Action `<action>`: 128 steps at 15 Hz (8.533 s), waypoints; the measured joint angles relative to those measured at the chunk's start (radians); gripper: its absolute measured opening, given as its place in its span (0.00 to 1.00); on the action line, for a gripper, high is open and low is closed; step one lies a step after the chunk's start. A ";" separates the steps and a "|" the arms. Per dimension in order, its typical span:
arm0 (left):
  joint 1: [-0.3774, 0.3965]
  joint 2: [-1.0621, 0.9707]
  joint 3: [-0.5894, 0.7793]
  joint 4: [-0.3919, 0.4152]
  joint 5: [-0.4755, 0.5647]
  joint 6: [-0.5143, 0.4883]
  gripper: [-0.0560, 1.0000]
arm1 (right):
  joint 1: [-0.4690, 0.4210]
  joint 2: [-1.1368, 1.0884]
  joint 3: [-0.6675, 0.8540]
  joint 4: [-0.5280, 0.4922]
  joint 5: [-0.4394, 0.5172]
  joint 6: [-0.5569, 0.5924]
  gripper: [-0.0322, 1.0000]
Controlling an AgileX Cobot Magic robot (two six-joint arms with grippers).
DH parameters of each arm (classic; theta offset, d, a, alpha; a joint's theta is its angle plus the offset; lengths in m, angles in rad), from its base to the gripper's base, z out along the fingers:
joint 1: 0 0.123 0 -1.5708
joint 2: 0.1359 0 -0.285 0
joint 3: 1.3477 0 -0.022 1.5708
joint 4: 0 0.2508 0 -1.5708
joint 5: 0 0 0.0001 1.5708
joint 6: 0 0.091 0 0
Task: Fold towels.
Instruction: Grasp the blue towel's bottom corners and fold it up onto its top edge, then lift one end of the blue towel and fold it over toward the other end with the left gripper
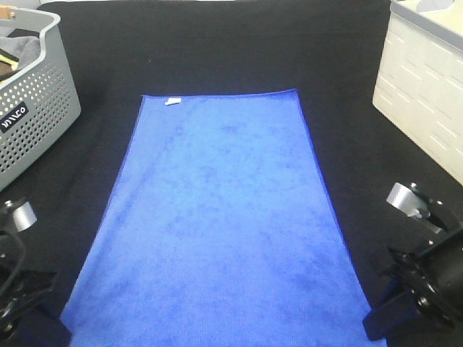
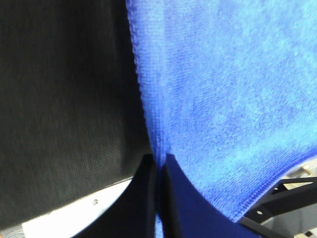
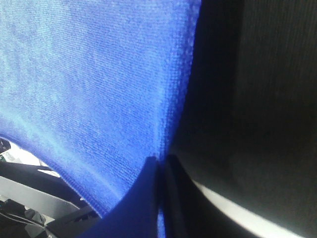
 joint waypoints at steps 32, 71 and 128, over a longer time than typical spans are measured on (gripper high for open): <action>0.070 0.807 -1.369 0.106 -0.277 -0.140 0.05 | 0.000 0.822 -1.581 -0.268 0.036 0.284 0.03; 0.067 0.739 -1.105 0.398 0.010 -0.465 0.77 | 0.001 0.720 -1.222 -0.331 0.167 0.354 0.67; 0.042 0.723 -1.175 0.604 0.104 -0.557 0.77 | 0.073 0.659 -1.085 -0.333 0.101 0.363 0.79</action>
